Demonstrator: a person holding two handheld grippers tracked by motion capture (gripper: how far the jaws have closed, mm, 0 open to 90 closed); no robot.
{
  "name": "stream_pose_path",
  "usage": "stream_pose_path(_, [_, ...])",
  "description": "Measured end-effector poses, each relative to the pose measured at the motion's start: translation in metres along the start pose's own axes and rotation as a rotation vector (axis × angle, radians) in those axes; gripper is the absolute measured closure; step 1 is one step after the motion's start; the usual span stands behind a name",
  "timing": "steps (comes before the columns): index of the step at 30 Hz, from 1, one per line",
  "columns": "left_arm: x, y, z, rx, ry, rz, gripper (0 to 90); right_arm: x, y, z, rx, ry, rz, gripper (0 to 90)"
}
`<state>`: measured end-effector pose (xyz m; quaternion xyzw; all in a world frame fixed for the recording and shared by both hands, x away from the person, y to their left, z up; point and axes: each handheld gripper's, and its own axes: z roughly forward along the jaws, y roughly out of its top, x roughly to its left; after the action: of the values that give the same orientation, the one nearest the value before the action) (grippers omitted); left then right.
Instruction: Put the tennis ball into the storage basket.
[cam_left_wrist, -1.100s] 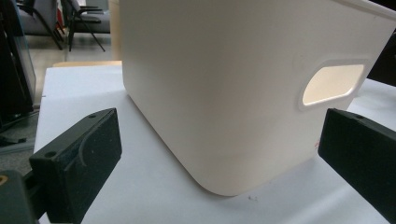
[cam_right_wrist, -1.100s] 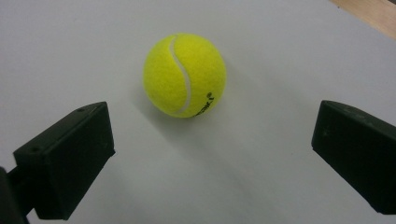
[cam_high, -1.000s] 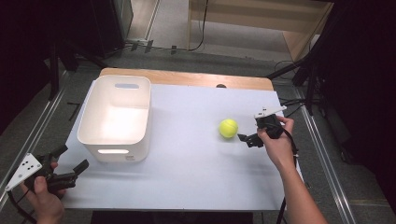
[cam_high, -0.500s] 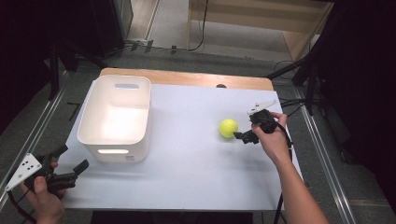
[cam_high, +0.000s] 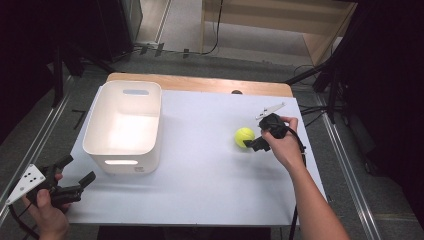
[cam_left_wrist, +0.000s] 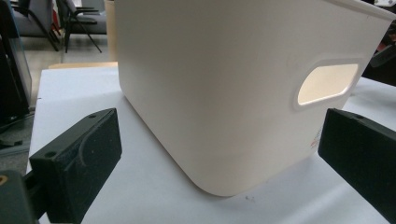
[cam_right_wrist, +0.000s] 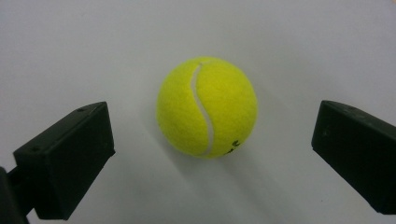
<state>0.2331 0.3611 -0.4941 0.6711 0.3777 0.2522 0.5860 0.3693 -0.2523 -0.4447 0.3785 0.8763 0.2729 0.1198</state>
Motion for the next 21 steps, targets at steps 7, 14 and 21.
stream_pose_path(7, [0.000, 0.000, 0.000, 0.000, -0.001, 0.000, 0.0, -0.002, 0.007, 0.006, 0.037, 0.008, 0.000, 0.0])
stream_pose_path(14, [0.000, 0.000, 0.000, 0.001, -0.002, 0.002, 0.0, -0.003, 0.011, 0.014, 0.080, 0.016, -0.001, 0.0])
stream_pose_path(21, [0.000, 0.000, 0.000, 0.001, -0.004, 0.004, 0.0, -0.005, 0.016, 0.022, 0.135, 0.026, -0.013, 0.0])
